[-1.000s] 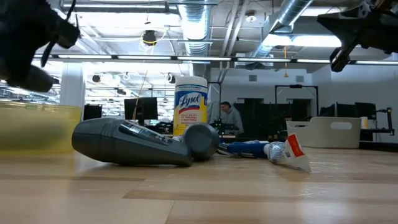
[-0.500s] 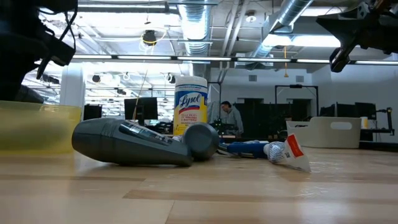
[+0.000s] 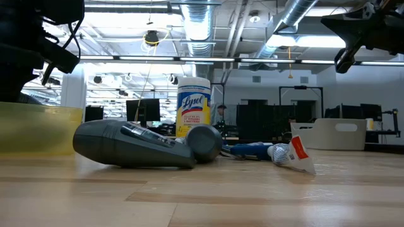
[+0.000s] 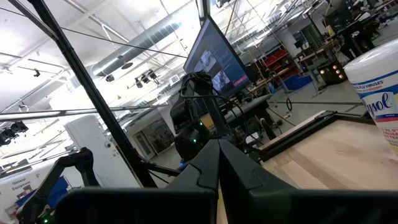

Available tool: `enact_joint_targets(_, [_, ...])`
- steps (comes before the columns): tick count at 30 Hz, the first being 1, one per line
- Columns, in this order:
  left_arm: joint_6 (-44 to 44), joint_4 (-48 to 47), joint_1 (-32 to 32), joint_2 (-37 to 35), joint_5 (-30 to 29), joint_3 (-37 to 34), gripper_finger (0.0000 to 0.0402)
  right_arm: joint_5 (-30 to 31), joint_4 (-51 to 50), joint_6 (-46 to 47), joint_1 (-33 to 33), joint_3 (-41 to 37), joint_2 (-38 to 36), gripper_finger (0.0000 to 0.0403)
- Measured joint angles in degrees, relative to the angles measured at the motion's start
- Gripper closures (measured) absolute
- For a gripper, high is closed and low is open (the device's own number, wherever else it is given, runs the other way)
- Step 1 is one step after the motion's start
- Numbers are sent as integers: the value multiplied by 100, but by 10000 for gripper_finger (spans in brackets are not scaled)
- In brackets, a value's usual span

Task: Pick & Place Travel size toiletries
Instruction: Put the black deodorant into the yellow bin

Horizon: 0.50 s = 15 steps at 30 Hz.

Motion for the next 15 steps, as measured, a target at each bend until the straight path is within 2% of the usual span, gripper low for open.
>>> enact_joint_targets(15, [40,226,80,-83,164,121,112,0,0,0,0,0,0,403])
